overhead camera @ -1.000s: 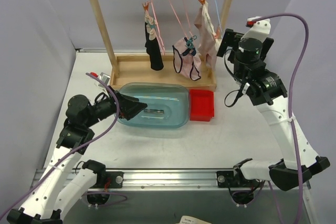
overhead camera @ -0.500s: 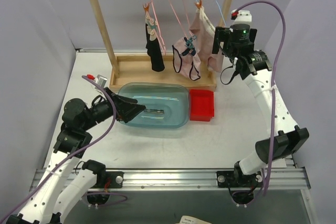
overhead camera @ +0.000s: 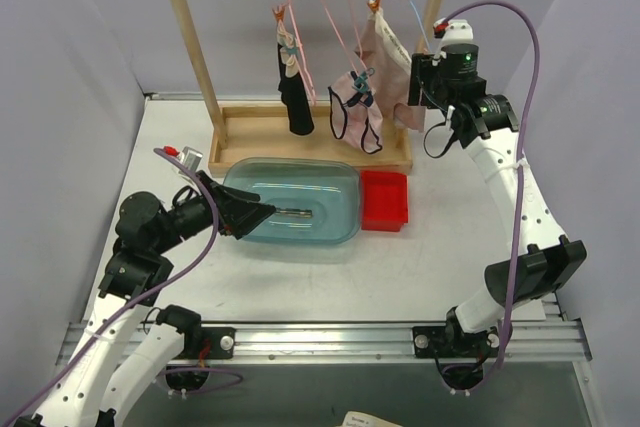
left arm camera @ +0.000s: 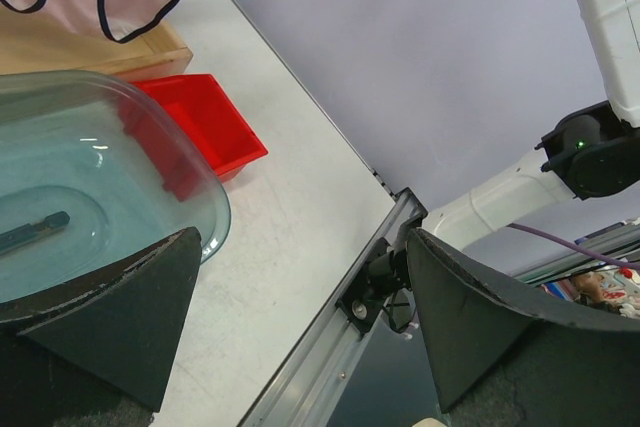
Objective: Remove the underwear clipped to the hanger
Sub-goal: Pick up the hanger from the clothesline.
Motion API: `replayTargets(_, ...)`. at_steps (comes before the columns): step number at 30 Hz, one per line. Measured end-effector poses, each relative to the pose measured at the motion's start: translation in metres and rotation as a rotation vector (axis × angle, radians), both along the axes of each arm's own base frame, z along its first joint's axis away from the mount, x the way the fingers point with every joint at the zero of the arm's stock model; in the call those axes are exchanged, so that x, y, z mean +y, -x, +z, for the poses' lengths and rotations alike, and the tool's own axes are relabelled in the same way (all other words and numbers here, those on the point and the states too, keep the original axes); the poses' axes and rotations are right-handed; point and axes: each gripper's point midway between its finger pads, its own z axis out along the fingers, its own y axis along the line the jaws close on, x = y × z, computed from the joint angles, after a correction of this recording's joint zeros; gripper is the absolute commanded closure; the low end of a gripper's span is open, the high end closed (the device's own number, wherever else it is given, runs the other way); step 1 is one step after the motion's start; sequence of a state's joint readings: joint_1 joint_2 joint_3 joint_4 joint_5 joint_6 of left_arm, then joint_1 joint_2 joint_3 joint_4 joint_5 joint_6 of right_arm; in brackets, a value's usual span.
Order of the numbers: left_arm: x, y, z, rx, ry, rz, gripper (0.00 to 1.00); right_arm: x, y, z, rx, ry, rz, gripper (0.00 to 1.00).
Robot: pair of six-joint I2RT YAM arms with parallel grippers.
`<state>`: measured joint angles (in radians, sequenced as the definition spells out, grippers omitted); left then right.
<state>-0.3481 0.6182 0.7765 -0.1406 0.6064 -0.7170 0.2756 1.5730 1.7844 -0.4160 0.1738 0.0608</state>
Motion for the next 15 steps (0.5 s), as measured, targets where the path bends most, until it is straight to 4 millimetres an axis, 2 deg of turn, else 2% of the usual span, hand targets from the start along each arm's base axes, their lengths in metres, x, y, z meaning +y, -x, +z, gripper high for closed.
replayTargets(8,0.000,0.000,-0.001,-0.002,-0.005,0.000,0.06,0.007,0.001,0.001,0.003,0.000,0.052,0.60)
replayTargets(11,0.000,-0.001,-0.001,-0.006,-0.009,0.001,0.06,0.009,0.001,0.002,0.003,-0.001,0.064,0.76)
replayTargets(12,0.000,-0.001,-0.002,-0.006,-0.011,0.001,0.06,0.010,0.001,0.002,0.002,-0.001,0.067,0.88)
replayTargets(14,0.000,-0.001,-0.003,-0.004,-0.014,0.001,0.06,0.012,0.001,0.002,0.004,-0.004,0.081,1.00)
replayTargets(15,0.000,-0.001,-0.003,-0.004,-0.015,0.001,0.06,0.013,0.002,0.001,0.007,-0.004,0.086,1.00)
